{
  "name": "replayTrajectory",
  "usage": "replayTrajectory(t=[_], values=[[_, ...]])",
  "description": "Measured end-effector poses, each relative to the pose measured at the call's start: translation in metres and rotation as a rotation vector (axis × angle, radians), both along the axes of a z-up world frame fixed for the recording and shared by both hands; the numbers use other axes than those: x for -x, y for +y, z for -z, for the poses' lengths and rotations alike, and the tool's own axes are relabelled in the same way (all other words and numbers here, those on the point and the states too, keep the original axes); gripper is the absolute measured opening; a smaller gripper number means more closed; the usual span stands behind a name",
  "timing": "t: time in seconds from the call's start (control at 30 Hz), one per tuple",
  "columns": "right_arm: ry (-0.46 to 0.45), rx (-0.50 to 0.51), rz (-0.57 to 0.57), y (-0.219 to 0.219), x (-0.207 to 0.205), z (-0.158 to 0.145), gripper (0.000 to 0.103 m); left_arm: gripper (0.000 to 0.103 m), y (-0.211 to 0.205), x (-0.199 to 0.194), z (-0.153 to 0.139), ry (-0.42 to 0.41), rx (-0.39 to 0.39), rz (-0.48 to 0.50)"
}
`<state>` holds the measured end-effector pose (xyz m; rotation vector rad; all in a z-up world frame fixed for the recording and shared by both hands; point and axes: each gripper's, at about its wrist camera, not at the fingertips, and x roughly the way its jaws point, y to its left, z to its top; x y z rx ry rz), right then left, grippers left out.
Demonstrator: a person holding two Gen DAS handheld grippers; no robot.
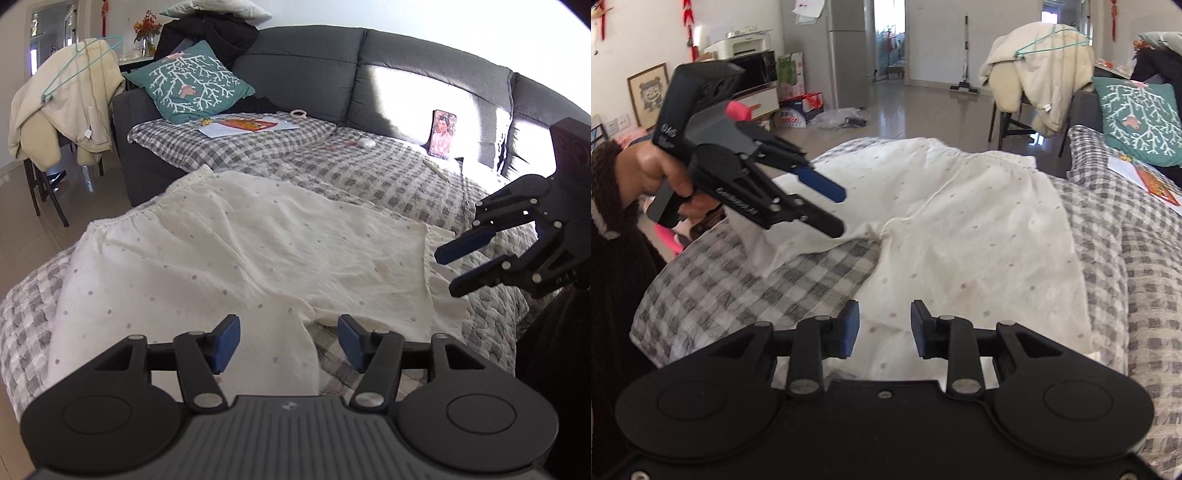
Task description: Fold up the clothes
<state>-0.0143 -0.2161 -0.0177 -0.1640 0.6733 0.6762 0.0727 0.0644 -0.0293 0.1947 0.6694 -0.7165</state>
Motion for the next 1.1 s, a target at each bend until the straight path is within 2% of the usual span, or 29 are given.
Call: replayTrajectory(t=[0.13,0.2,0.37,0.53,0.77,0.87,0.97,1.0,1.03,1.1], values=[[0.018,-0.049,0.115,-0.008,-0.047,-0.009,0.036,0.064,0.023,-0.04,-0.006,0.016,0.042,-0.13],[0.019,-0.058,0.157,-0.007,-0.071,-0.01,0.036,0.065,0.04,-0.071,-0.007,0.041,0.078,-0.241],[-0.015,-0.029,0.245,-0.005,-0.135,-0.008,0.036,0.065,0.057,-0.128,-0.002,0.05,0.06,-0.355],[-0.017,0.008,0.304,-0.004,-0.208,0.004,0.036,0.065,0.068,-0.188,0.004,0.099,0.087,-0.358],[0.047,-0.132,0.305,-0.009,-0.294,0.023,0.036,0.06,0.084,-0.253,0.032,0.283,0.247,-0.309],[0.064,-0.145,0.294,-0.002,-0.316,0.033,0.036,0.055,0.087,-0.262,0.041,0.296,0.293,-0.292],[0.05,-0.128,0.294,0.005,-0.325,0.045,0.035,0.041,0.087,-0.264,0.047,0.301,0.36,-0.283],[0.039,-0.135,0.298,0.005,-0.324,0.048,0.033,0.03,0.087,-0.264,0.049,0.294,0.369,-0.287],[0.028,-0.142,0.302,0.005,-0.322,0.051,0.026,0.013,0.086,-0.262,0.051,0.274,0.375,-0.293],[0.006,-0.156,0.311,0.005,-0.319,0.056,0.015,0.006,0.086,-0.254,0.052,0.211,0.39,-0.301]])
